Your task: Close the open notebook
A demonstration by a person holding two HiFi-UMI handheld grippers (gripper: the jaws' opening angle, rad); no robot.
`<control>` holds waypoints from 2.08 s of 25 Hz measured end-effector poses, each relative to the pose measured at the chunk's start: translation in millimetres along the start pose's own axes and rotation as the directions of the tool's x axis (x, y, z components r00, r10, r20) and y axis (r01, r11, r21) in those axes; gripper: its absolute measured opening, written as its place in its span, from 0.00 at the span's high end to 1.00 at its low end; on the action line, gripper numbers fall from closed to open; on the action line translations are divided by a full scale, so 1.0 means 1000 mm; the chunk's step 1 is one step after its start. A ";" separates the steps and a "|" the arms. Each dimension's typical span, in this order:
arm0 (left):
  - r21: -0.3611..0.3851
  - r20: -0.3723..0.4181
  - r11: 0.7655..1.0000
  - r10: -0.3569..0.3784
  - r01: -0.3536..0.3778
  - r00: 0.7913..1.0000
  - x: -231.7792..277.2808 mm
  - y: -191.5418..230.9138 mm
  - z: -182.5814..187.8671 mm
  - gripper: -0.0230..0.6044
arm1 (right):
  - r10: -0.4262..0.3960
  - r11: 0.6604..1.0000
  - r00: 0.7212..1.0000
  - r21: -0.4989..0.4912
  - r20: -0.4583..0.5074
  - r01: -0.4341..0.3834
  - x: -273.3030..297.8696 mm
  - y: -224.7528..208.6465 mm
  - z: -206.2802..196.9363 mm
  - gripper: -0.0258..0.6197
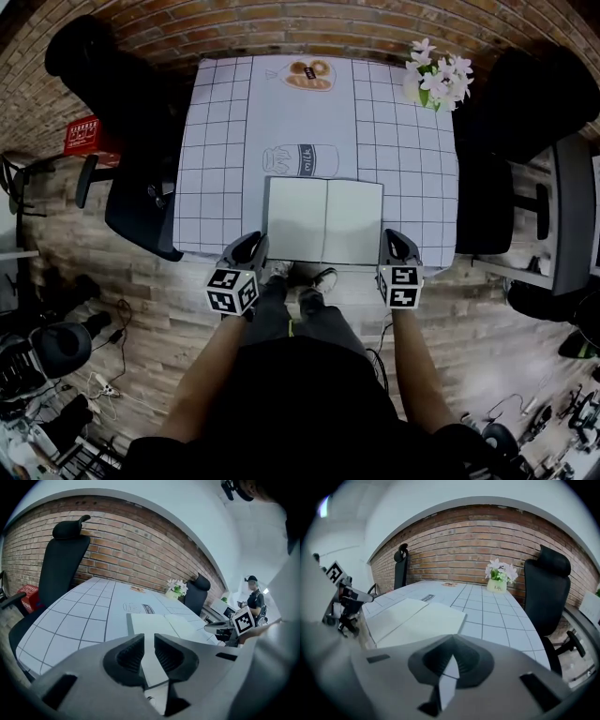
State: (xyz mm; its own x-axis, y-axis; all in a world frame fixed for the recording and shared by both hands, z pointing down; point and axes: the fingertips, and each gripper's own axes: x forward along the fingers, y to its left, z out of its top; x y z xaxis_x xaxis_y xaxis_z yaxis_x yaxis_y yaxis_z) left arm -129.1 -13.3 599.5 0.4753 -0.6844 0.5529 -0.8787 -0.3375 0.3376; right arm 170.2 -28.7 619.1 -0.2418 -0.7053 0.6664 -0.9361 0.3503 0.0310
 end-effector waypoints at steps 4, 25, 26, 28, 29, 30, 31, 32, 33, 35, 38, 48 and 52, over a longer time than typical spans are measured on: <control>-0.006 -0.026 0.999 0.034 -0.034 0.999 0.009 0.005 -0.008 0.81 | 0.004 0.999 1.000 -0.033 -0.017 -0.004 0.005 -0.001 -0.003 0.94; -0.023 -0.134 0.990 0.138 -0.142 0.981 0.040 0.020 -0.035 0.62 | -0.008 0.998 0.998 -0.057 -0.060 0.005 0.017 -0.010 -0.024 0.94; -0.019 -0.135 0.989 0.141 -0.144 0.981 0.040 0.019 -0.036 0.62 | -0.008 0.998 0.998 -0.058 -0.063 0.005 0.017 -0.010 -0.025 0.94; -0.003 -0.141 0.988 0.150 -0.152 0.978 0.041 0.018 -0.036 0.62 | -0.009 0.998 0.998 -0.058 -0.067 0.005 0.018 -0.008 -0.026 0.94; 0.011 -0.150 0.988 0.155 -0.155 0.977 0.041 0.018 -0.037 0.62 | -0.010 0.998 0.998 -0.058 -0.067 0.006 0.018 -0.008 -0.026 0.94; 0.027 -0.160 0.988 0.157 -0.155 0.975 0.042 0.016 -0.038 0.62 | -0.012 0.998 0.998 -0.059 -0.066 0.008 0.018 -0.008 -0.026 0.94; 0.040 -0.169 0.987 0.158 -0.153 0.973 0.043 0.015 -0.038 0.64 | -0.013 0.998 0.998 -0.060 -0.065 0.009 0.018 -0.008 -0.026 0.94; 0.046 -0.174 0.987 0.158 -0.152 0.972 0.044 0.014 -0.039 0.65 | -0.014 0.998 0.998 -0.060 -0.064 0.010 0.018 -0.007 -0.026 0.94; 0.045 -0.177 0.987 0.159 -0.153 0.971 0.044 0.014 -0.039 0.65 | -0.014 0.998 0.998 -0.059 -0.064 0.010 0.018 -0.007 -0.026 0.94; 0.031 -0.176 0.987 0.160 -0.157 0.971 0.044 0.014 -0.039 0.65 | -0.016 0.998 0.998 -0.059 -0.065 0.012 0.018 -0.007 -0.026 0.94; -0.041 -0.160 0.985 0.161 -0.169 0.974 0.041 0.019 -0.037 0.70 | -0.013 0.998 0.998 -0.064 -0.068 0.008 0.018 -0.003 -0.025 0.94; -0.125 -0.124 0.978 0.151 -0.166 0.981 0.034 0.024 -0.030 0.90 | -0.012 0.998 0.998 -0.063 -0.068 0.008 0.018 0.000 -0.025 0.94; -0.146 -0.111 0.977 0.138 -0.153 0.984 0.032 0.024 -0.028 0.91 | -0.014 0.998 0.998 -0.055 -0.063 0.011 0.018 0.000 -0.025 0.94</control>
State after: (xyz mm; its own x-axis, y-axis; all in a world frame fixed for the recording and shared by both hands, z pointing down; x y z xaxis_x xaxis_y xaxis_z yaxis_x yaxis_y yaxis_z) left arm -133.5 -25.4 646.3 0.3519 -0.6485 0.6750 -0.9251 -0.1310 0.3565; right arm 172.2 -25.7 650.0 -0.2121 -0.6699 0.7115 -0.9231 0.3763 0.0792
